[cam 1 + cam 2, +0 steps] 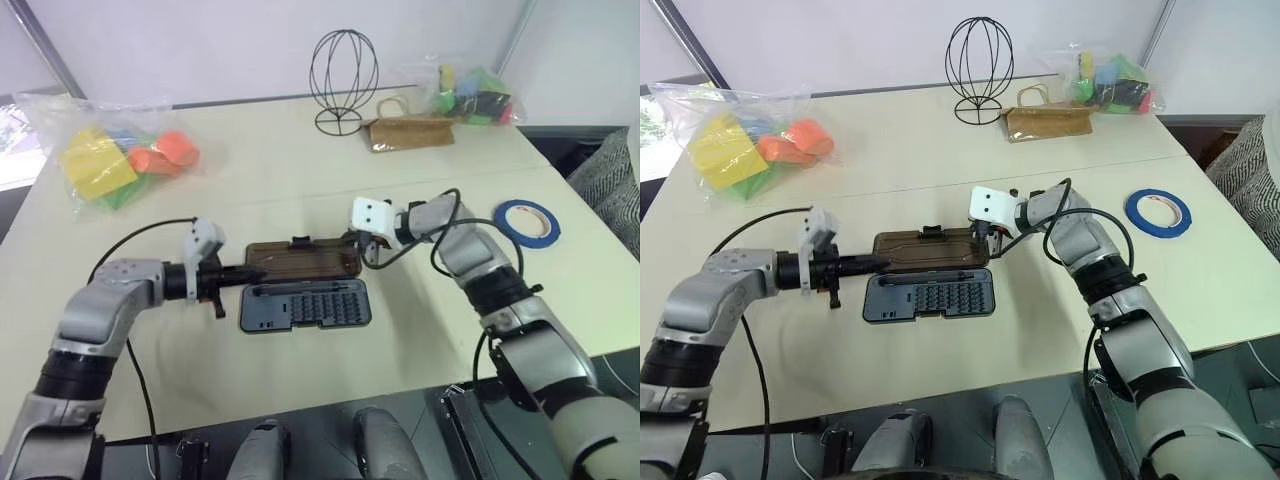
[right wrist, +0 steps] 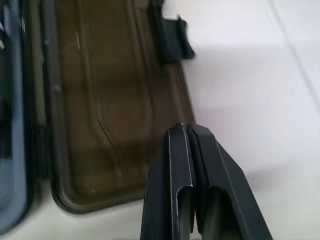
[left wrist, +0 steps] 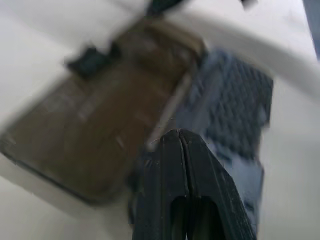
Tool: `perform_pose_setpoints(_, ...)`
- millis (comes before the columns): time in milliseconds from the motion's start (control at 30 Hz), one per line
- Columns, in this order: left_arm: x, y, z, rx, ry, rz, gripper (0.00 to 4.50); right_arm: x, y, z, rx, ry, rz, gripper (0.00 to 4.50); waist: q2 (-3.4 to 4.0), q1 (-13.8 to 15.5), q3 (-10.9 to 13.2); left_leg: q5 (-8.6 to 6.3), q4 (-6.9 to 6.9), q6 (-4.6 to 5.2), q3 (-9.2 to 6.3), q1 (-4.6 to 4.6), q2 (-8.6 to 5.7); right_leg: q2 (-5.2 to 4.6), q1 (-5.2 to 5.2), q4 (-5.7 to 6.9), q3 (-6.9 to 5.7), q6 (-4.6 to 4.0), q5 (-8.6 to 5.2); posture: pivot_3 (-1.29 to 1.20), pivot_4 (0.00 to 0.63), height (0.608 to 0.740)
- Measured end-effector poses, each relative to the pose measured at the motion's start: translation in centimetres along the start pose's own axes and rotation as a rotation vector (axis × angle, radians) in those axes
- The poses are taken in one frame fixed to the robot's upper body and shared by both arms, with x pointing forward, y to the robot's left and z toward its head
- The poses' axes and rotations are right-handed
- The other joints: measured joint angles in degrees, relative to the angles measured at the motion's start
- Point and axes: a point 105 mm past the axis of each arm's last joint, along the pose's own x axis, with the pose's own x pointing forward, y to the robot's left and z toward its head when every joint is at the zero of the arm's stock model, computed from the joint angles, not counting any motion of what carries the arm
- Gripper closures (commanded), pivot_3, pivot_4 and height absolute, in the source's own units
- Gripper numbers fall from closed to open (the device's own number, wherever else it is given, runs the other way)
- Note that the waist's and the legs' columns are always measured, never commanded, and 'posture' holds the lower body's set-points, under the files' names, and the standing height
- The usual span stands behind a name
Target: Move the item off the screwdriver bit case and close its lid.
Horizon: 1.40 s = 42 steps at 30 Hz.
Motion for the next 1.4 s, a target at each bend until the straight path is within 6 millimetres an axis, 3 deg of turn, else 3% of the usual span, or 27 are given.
perform_pose_setpoints(200, 0.3, -0.6, -0.6, 0.027, 0.018, -0.005, 4.50, 0.5, -1.0, 0.2, 0.007, 0.004, -0.001, 1.56, 0.00, 0.14, 0.00, 0.00, 0.01, 0.00, 0.01, -0.01, -0.02, -0.02, 0.00, -0.02, 0.01, 0.00, 0.00, 0.00, 0.150, 0.740)
perform_pose_setpoints(433, 1.3, -1.4, -1.8, 0.047, 0.057, -0.033, 4.50, 1.2, -1.3, 0.0, 0.001, 0.019, 0.001, 1.56, 0.01, -0.02, 0.00, 0.00, -0.01, 0.00, 0.01, -0.01, -0.01, -0.02, -0.02, -0.01, 0.01, 0.00, 0.00, 0.00, 0.150, 0.740)
perform_pose_setpoints(1033, 1.6, -1.6, -1.5, 0.075, 0.048, -0.028, 4.50, 1.7, -1.9, -1.3, 0.070, 0.035, -0.006, 1.56, 0.02, -0.04, -0.01, 0.00, 0.00, 0.00, 0.01, 0.02, -0.01, -0.02, 0.01, 0.00, 0.01, 0.00, 0.00, 0.00, 0.150, 0.740)
perform_pose_setpoints(1133, 1.6, -1.6, -1.4, 0.078, 0.046, -0.026, 4.50, 1.8, -1.7, -1.3, 0.073, 0.035, 0.010, 2.36, 0.02, -0.04, -0.01, 0.00, 0.00, 0.00, 0.01, 0.04, -0.01, -0.02, 0.02, 0.01, 0.01, 0.00, 0.00, 0.00, 0.150, 0.740)
perform_pose_setpoints(1267, 1.7, -1.6, -1.4, 0.078, 0.041, -0.025, 4.50, 2.1, -0.9, -1.1, 0.070, 0.032, 0.068, 4.42, 0.02, -0.12, -0.03, 0.00, 0.06, 0.00, 0.01, 0.09, -0.01, -0.01, 0.07, 0.05, 0.01, 0.00, 0.00, 0.00, 0.150, 0.740)
perform_pose_setpoints(1400, 1.8, -1.5, -1.3, 0.084, 0.034, -0.020, 4.50, 1.9, -0.8, -1.6, 0.071, 0.050, 0.078, 4.48, 0.00, -0.11, -0.17, 0.00, 0.05, 0.00, 0.00, 0.19, 0.03, 0.03, 0.17, 0.06, 0.03, 0.00, 0.00, 0.00, 0.150, 0.740)
